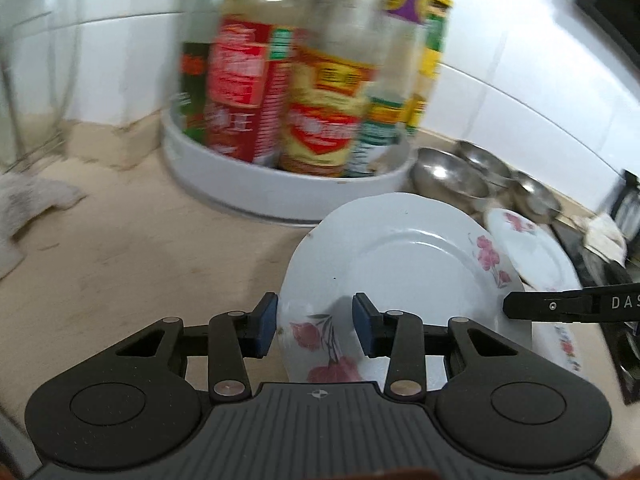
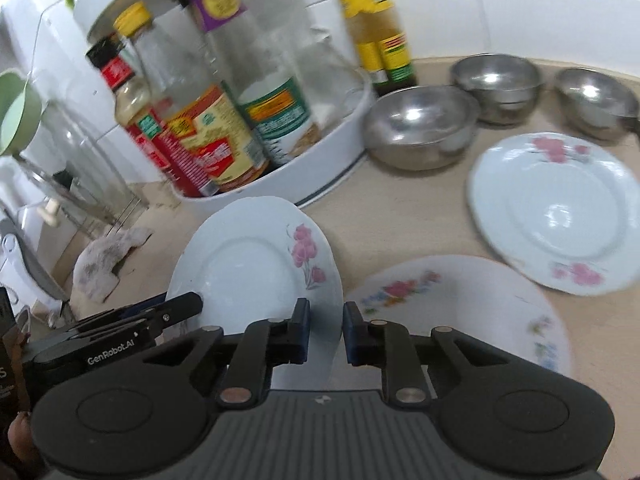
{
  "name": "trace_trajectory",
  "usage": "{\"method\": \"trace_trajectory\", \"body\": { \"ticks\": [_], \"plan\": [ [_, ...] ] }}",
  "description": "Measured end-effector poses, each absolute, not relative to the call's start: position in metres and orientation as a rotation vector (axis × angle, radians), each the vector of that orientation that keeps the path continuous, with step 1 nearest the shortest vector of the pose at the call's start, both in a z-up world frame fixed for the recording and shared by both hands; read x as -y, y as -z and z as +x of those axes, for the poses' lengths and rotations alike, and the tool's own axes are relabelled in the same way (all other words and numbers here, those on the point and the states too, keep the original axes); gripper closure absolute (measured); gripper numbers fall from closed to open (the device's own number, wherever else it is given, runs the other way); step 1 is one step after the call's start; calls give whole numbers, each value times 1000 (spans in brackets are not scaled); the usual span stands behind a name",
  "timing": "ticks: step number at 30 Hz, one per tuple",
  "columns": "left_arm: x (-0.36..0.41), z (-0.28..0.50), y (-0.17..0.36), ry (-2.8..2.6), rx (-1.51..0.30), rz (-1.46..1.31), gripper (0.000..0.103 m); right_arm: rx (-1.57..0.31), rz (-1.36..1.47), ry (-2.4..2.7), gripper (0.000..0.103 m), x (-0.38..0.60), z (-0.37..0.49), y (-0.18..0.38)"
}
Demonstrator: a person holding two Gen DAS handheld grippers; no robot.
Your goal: Organize plates and bowls
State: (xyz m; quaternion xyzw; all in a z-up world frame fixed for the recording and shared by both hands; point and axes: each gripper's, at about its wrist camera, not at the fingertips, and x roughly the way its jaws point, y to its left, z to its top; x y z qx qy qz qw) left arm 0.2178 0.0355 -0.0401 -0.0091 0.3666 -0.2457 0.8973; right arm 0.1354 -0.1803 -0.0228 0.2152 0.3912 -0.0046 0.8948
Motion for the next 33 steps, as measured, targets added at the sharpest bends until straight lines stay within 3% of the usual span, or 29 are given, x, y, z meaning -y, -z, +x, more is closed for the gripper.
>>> {"method": "trace_trajectory", "body": {
  "ticks": [13,18,23,28,31,33],
  "plan": [
    [45,199,52,750,-793,90,62,-780,577,271,88,244,62,29],
    [66,193,48,821,-775,102,70,-754,556,349,90,262,44,28],
    [76,199,29,813,-720,88,68,-701,511,362,90,273,39,18],
    [94,209,18,823,-713,77,53,-694,564,394,89,301,40,21],
    [116,216,19,847,-739,101,37,-696,563,413,76,320,47,23],
    [133,223,24,855,-771,116,35,-698,555,412,74,332,57,26]
  ]
}}
